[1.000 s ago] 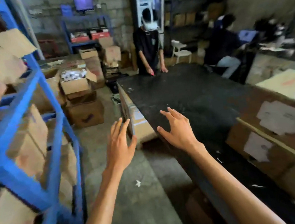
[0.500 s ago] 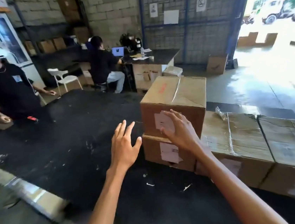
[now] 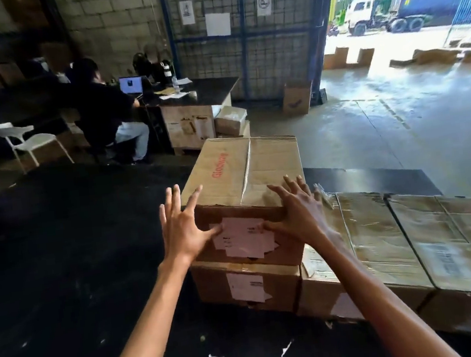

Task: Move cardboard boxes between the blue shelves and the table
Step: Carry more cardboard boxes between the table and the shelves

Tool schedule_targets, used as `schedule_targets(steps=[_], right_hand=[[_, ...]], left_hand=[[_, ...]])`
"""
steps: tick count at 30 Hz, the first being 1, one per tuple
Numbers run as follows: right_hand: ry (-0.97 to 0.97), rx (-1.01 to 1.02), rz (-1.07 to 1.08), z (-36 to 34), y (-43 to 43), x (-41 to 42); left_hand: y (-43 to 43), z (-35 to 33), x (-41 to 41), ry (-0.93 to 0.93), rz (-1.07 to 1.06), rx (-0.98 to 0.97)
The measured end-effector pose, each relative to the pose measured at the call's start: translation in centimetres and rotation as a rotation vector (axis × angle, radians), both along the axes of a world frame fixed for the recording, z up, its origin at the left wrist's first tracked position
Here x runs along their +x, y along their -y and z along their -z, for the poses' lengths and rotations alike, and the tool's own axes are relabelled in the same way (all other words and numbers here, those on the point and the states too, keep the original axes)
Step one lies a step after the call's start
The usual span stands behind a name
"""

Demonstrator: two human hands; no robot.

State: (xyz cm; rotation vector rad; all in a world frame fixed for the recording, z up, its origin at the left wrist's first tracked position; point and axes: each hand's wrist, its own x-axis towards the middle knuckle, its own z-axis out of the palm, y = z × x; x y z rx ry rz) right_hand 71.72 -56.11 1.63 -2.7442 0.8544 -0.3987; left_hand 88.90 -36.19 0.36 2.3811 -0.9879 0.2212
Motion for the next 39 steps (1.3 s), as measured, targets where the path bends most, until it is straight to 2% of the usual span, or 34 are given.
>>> schedule_targets(steps=[3,6,10,15,20,22,25,29,32,35,39], right_hand=[[0.005,0.029,-0.017,0.1,1.0,0.7],[0.008,0.009,-0.010,0.2,1.2,0.9],[0.049,-0.027,-0.009,0.5,1.4,0.7],[0.232,0.089,-0.097,1.1,3.1,-1.4],[0.533,0.143,-0.165,2.8,4.7,-4.1],[0.621,0.137,-0.150,3.7,4.6,-4.6],[0.679,0.148,-0.092,5.1,3.6,-4.6],[0.789,0.280,-0.037,6.8,2.7,-4.5],[0.829,0.363,-0.038,8.5,3.0,-4.3],[0.860,0.595,-0.042,10.8,3.1,-4.3],[0.798,0.831,0.017,13.4,2.8,-4.9]], left_hand=[[1.1,0.4,1.5,-0.071,0.006,0.001],[1.6,1.0,2.3,-0.140,0.039,-0.080],[1.7,1.3,2.2,-0.153,0.074,-0.161],[0.9,1.7,-0.4,-0.150,0.037,-0.296],[0.4,3.2,-2.6,-0.135,0.036,-0.452],[0.5,3.8,-2.6,-0.216,0.040,-0.518],[0.3,5.5,-1.9,-0.444,0.021,-0.621],[0.0,8.2,-1.1,-0.729,-0.015,-0.679],[-0.1,9.4,-1.4,-0.790,-0.028,-0.705],[0.0,10.0,-2.0,-0.826,-0.056,-0.713],[0.1,10.3,-2.5,-0.859,-0.070,-0.737]])
